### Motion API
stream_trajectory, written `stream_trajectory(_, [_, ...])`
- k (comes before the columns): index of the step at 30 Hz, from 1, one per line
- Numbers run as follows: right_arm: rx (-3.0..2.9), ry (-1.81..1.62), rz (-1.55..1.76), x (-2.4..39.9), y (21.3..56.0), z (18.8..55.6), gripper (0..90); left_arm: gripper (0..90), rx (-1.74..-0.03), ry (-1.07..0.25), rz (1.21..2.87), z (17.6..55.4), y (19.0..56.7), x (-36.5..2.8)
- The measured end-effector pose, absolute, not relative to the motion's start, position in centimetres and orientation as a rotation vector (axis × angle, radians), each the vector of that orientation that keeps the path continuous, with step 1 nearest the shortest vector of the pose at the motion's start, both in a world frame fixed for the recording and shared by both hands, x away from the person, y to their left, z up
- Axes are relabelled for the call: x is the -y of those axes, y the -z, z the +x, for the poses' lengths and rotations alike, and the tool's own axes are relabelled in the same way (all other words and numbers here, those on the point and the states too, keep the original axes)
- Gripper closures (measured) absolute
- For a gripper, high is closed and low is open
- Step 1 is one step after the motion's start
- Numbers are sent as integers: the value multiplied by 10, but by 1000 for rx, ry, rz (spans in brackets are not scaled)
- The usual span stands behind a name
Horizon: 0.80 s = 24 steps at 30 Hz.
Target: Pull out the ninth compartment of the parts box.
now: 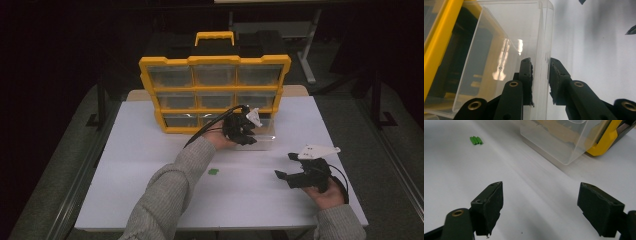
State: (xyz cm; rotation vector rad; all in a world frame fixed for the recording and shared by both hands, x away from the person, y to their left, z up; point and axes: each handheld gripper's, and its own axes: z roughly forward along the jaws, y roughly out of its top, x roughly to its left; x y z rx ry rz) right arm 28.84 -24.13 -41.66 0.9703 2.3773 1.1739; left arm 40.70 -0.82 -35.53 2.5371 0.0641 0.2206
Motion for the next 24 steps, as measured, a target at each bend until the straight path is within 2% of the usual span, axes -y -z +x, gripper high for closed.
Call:
stream_trajectory(17, [-2380, -1169, 968, 241, 417, 288, 197, 728, -75, -192, 2538, 405, 359, 5])
stream_trajectory(24, [-2383, -1169, 968, 241, 417, 288, 197, 609, -100, -166, 2530, 405, 356, 0])
